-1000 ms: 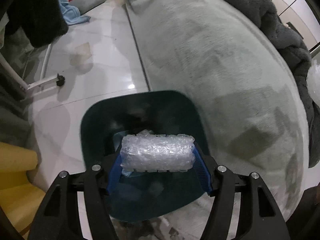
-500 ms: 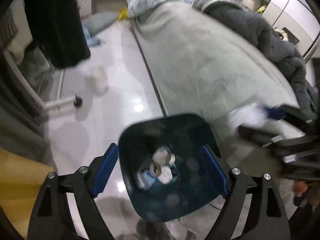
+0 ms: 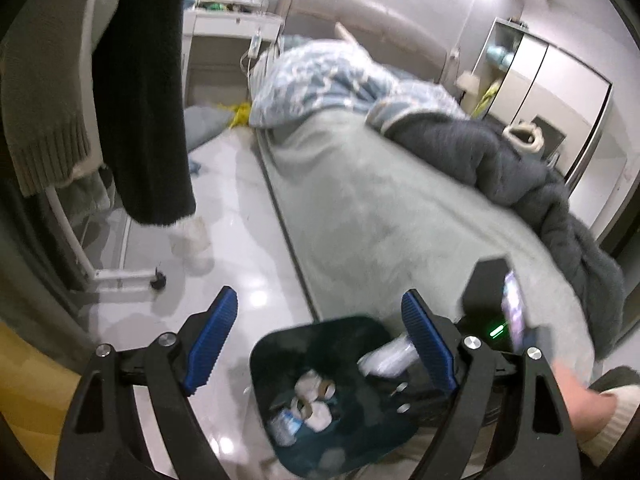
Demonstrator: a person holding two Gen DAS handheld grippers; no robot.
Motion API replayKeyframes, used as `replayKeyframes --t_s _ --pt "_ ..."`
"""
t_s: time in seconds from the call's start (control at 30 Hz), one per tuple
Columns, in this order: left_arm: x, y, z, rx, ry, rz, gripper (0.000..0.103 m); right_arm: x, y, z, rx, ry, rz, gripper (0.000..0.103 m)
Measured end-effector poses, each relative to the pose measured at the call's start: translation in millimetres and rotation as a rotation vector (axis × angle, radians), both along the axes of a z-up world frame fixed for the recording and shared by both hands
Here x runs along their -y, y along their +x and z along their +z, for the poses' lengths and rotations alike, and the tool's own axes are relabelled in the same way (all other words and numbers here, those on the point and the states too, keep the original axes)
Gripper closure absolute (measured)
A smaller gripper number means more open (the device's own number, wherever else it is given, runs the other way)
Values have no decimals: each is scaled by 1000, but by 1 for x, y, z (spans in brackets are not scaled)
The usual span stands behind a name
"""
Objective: Collect trash
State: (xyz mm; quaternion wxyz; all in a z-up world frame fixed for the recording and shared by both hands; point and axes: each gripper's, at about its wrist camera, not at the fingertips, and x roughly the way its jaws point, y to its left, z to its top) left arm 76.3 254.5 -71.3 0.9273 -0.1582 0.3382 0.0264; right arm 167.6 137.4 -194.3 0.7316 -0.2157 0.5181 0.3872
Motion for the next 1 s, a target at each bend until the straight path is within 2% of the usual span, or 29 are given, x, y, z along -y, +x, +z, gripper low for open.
replayKeyframes --t_s 0.03,0.07,0.13,0.37,0.57,0.83,1.0 --pt "1 -2 6 18 14 3 8 2 0 -2 -8 -9 -1 28" --pt "4 -4 13 41 42 14 7 2 -1 -3 -11 -11 -2 25" --pt "12 -7 25 75 96 18 6 0 -3 -2 -15 -17 -2 20" --pt "29 -17 45 118 188 23 3 14 -5 21 39 5 -53 10" --pt "40 -35 61 197 228 45 3 41 -3 74 125 123 -146 4" --pt "64 -40 76 207 208 41 3 118 -20 140 348 201 -263 4" --pt "90 -48 81 201 275 59 3 165 -36 182 451 262 -344 3"
